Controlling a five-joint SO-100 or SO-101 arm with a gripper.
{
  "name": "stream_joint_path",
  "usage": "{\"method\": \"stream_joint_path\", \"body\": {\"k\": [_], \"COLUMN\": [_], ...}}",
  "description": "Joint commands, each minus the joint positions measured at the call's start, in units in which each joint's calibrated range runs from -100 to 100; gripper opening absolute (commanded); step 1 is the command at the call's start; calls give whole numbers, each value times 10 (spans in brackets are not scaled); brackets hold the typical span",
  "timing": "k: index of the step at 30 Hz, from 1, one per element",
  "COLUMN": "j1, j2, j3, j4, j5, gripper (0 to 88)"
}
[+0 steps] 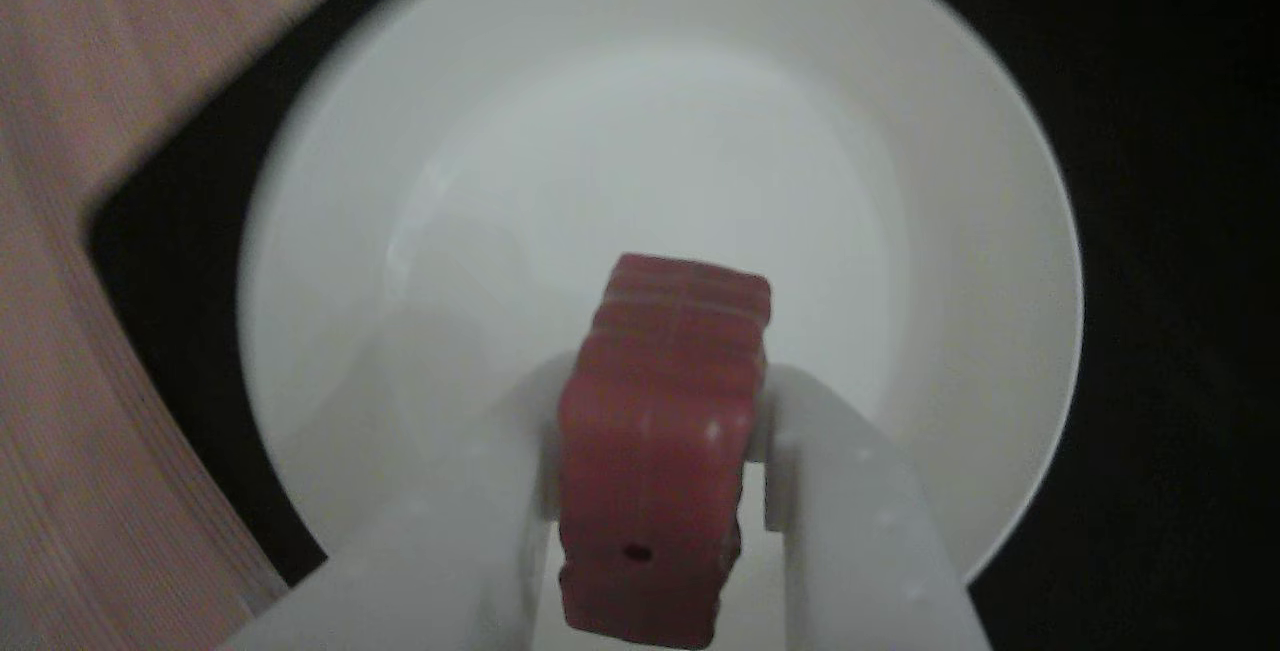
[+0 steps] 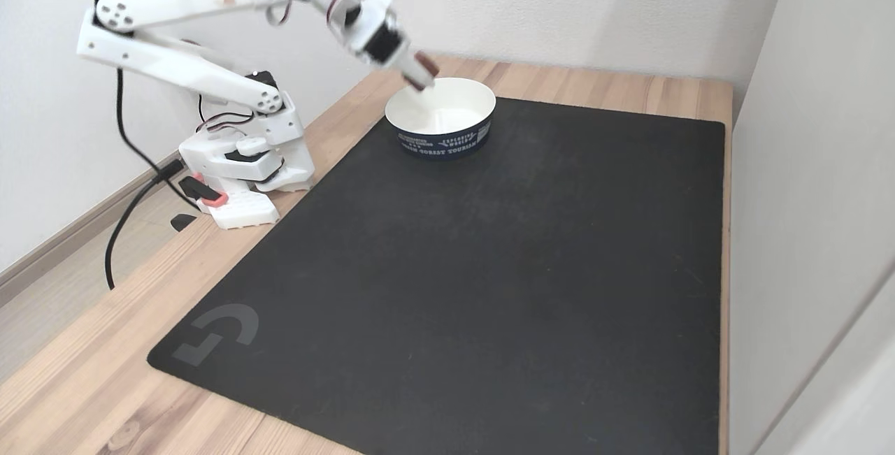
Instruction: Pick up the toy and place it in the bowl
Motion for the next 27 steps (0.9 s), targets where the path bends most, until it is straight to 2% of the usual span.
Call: {"method": "stream_joint_path", "body": {"k": [1,8,9,11,13,23,27], "j1": [19,46,46,44,42,45,57], "j2": [-36,-30,-30,-29,-29,-34,-39], "j3": [66,71,71,73,76,70,46], "j4": [-39,-40,-39,-39,-36,-40,-58], "j5": [-2,-2,-2,-2,-2,-2,4], "gripper": [29,35,54,182,238,218,118]}}
